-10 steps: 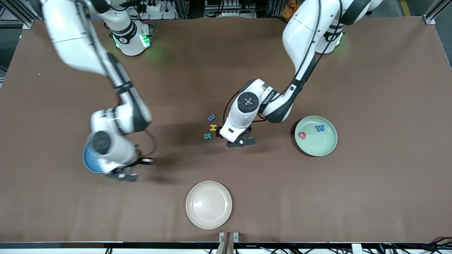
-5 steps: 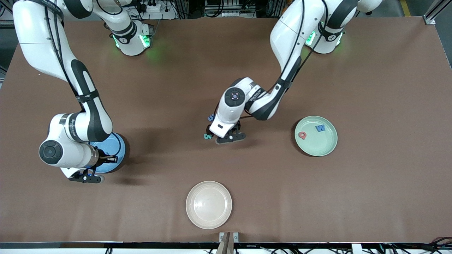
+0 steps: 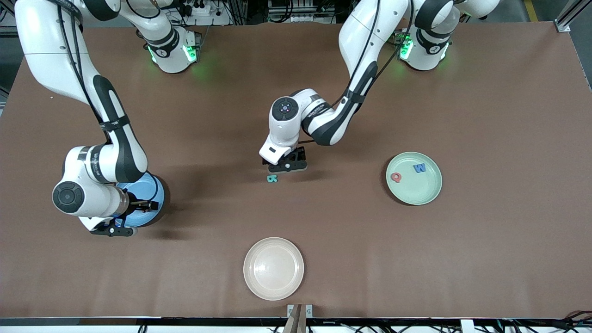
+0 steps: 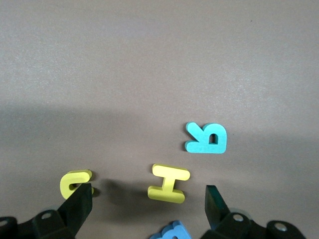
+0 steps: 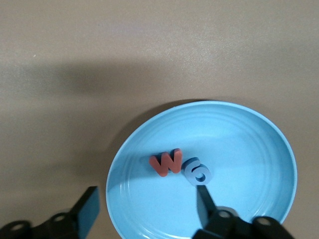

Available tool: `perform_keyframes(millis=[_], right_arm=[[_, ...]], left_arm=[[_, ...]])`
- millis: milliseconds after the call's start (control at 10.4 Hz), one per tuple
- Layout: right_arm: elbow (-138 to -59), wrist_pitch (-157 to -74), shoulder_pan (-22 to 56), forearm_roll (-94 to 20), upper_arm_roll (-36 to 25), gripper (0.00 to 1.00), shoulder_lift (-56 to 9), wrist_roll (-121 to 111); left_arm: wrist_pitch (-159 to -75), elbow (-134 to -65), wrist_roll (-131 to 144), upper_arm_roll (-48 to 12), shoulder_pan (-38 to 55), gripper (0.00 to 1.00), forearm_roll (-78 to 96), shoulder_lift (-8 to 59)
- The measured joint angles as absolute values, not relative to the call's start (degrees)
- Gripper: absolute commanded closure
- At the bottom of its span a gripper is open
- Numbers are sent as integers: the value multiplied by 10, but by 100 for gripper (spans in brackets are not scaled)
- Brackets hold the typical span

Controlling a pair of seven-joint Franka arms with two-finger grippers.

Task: Sort upper and lower case letters into plates
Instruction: 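Grasp the yellow H with the left gripper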

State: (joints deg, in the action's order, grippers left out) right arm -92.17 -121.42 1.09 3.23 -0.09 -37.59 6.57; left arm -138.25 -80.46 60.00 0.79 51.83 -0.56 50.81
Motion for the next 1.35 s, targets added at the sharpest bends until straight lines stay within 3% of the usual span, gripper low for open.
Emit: perform_keyframes(millis=[288,385,673,1058,1346], right_arm=[[-922,-1214,11,33,-1,0,-376,64],[-922,-1214,11,33,-1,0,-376,64],[-922,-1214,5,33,-2,0,-376,64],[-922,-1214,4,33,-2,0,-376,64],[-922,-1214,4,33,-1,0,-375,64]], left_arm=[[-1383,-766,600,12,519,2,-7,529],[-1383,-756,600,12,519,9,-8,536],[-1383,-748,595,14,523,44,-10,550],[-1383,-747,595,26,536,44,-12,554],[-1383,-747,595,27,540,64,-12,554]])
